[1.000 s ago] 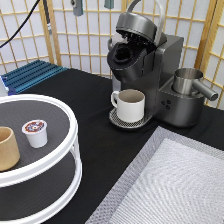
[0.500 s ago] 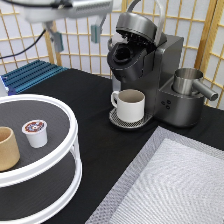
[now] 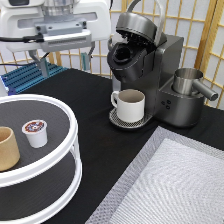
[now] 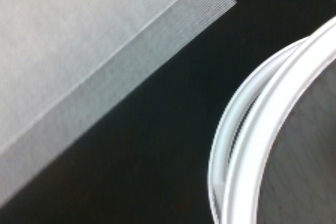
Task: Make coffee
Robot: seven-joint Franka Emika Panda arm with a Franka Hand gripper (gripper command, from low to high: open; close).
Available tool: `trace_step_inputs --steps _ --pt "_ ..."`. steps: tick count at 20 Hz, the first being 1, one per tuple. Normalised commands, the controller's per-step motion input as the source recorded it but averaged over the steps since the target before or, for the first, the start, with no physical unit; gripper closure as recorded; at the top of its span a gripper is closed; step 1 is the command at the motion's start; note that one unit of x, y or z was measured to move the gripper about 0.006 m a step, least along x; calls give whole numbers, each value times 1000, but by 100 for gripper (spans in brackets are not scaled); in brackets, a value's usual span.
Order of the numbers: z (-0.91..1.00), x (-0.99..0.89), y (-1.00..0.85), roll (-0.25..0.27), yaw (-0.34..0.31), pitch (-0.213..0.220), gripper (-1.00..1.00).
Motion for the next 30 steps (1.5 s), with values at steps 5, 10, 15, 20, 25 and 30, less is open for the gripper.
trace_step_inputs --steps 5,10,15,20,25,30 --pt "25 -83 -113 -36 -325 -47 -100" --pt "-144 -331 -165 -87 -281 0 -100" --pt "-202 -433 -260 -151 -199 0 -100" --pt "-195 -239 -460 -118 -119 0 -100" --pt "-298 -145 -464 19 -22 -89 -100" --pt "-401 -105 -144 47 19 -125 -100"
